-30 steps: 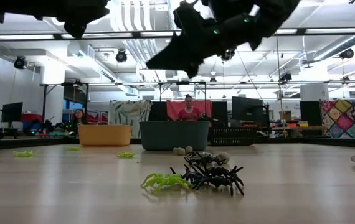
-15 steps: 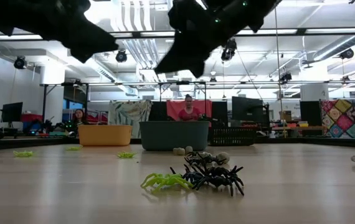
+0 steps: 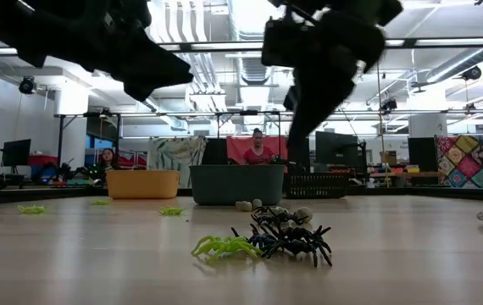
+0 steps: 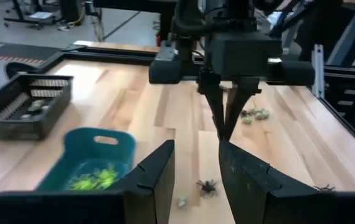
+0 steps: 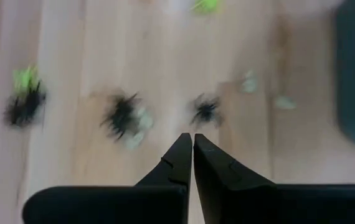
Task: Sort Halloween decoration
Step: Put the black spider toy into the yellow bin
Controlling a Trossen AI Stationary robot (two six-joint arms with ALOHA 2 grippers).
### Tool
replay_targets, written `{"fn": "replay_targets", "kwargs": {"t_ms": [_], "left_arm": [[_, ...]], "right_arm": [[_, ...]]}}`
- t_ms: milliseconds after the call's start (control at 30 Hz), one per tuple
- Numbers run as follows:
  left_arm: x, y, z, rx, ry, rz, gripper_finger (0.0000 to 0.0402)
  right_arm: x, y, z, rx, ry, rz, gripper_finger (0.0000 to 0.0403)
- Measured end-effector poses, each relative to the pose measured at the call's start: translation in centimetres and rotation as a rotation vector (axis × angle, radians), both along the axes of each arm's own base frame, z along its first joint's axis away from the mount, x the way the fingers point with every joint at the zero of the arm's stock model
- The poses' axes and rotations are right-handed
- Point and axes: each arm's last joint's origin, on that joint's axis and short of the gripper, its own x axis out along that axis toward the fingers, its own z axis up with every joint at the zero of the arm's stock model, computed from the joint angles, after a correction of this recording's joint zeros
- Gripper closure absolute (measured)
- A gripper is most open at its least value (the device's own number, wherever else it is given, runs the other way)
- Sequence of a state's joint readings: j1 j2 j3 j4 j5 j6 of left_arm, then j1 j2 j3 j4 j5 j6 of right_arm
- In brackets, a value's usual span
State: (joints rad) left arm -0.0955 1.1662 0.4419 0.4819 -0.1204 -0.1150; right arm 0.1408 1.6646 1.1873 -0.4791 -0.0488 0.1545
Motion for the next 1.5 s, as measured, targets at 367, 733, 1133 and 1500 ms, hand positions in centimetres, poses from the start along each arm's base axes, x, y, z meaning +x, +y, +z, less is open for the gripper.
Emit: {"fn": "replay_targets", "kwargs": {"t_ms": [367, 733, 1133, 1500], "left_arm": [[1.7, -1.4, -0.6, -0.012, -0.031, -0.042, 0.0293], [2.2, -1.4, 0.1, 0.02, -0.051, -0.048, 0.0293], [2.2, -1.3, 0.1, 0.035, -0.047, -0.026, 0.0293], [2.2, -1.3, 0.2, 0.049, -0.055, -0.028, 0.0293]], "right_arm": [[-1.5, 1.3, -4.0, -0.211, -0.113, 0.033, 0.0393], [-0.7, 1.5, -5.0, -0.187, -0.201, 0.013, 0.0296], [-0.5, 1.5, -6.3, -0.187, -0.222, 0.018, 0.0235], [0.3, 1.7, -9.5, -0.184, -0.205, 0.015, 0.0238]]}}
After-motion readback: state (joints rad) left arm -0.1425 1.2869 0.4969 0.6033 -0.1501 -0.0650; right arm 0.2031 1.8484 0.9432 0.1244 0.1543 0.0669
